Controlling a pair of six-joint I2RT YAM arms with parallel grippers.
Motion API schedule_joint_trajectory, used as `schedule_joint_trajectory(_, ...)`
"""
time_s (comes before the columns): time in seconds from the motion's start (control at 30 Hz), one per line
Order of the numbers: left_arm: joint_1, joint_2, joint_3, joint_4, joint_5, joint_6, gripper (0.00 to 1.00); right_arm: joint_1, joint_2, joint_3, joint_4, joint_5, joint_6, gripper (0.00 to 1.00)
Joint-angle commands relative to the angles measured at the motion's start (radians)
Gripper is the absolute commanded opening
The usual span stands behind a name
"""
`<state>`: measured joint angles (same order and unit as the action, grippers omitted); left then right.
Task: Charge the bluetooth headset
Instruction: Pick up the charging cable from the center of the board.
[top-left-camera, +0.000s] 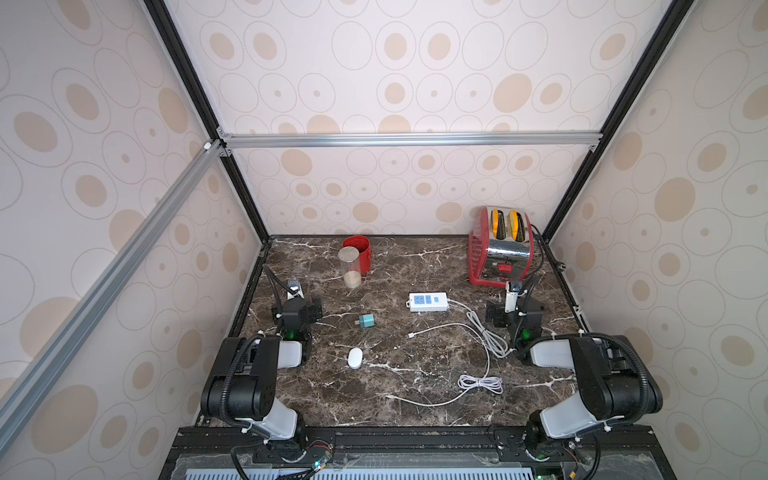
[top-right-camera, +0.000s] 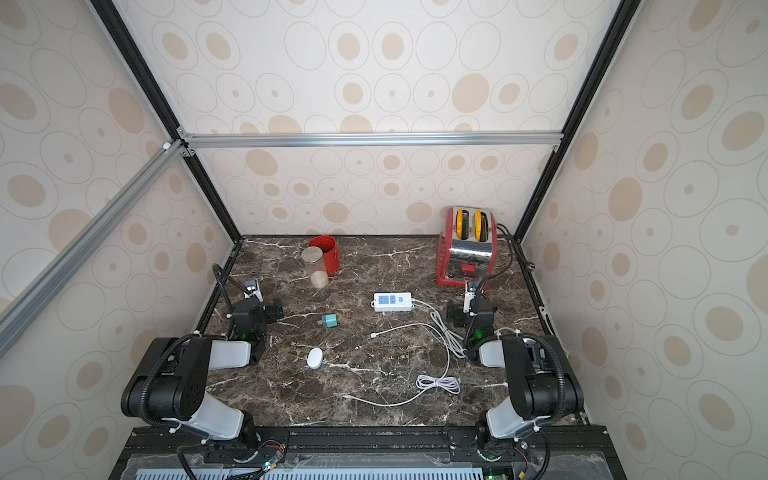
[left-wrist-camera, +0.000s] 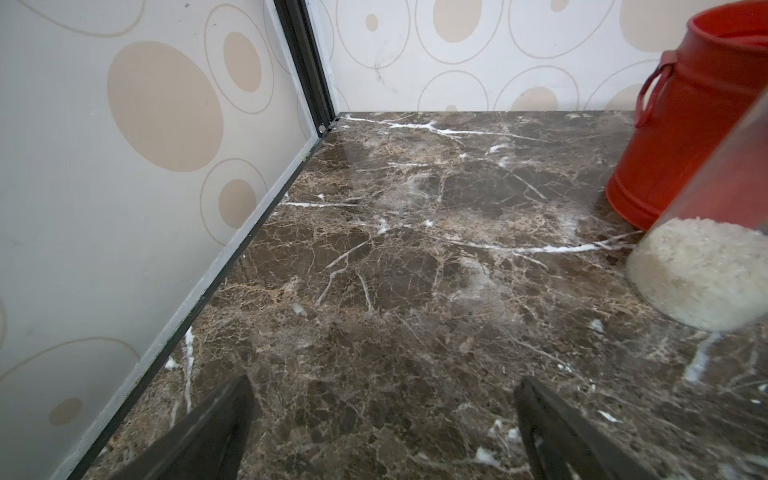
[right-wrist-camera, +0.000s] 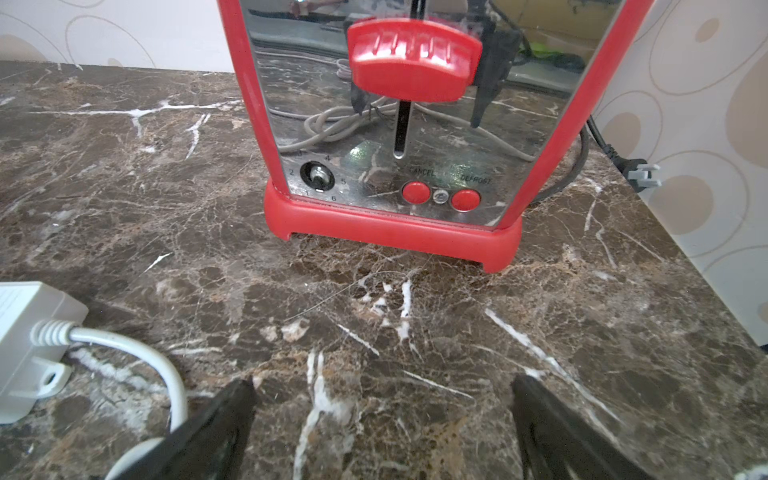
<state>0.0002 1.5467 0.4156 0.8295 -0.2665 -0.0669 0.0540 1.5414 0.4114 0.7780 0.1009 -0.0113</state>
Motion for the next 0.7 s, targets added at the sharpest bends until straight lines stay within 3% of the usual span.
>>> schedule_joint_trajectory(0.0, 0.006, -0.005, 0.006, 0.017, 0.006, 0.003, 0.99, -0.005, -0.002, 0.017, 0.002, -0.006, -0.002, 1.0)
schedule_joint_trajectory(0.33, 0.006, -0.008, 0.001, 0.022, 0.006, 0.005, 0.99, -0.004, -0.006, 0.012, 0.005, -0.008, -0.004, 1.0)
schedule_joint_trajectory(0.4, -0.005, -0.029, 0.014, 0.002, -0.011, 0.021, 0.99, -0.001, -0.025, 0.001, 0.025, -0.094, -0.055, 1.0)
schedule_joint_trajectory(0.5, -0.046, -0.178, 0.1, -0.261, -0.043, 0.063, 0.99, 0.055, -0.161, 0.082, -0.24, -0.132, -0.135, 1.0)
schedule_joint_trajectory(0.67, -0.057, -0.406, 0.29, -0.68, 0.086, 0.062, 0.99, 0.173, -0.264, 0.31, -0.644, -0.257, -0.3, 1.0)
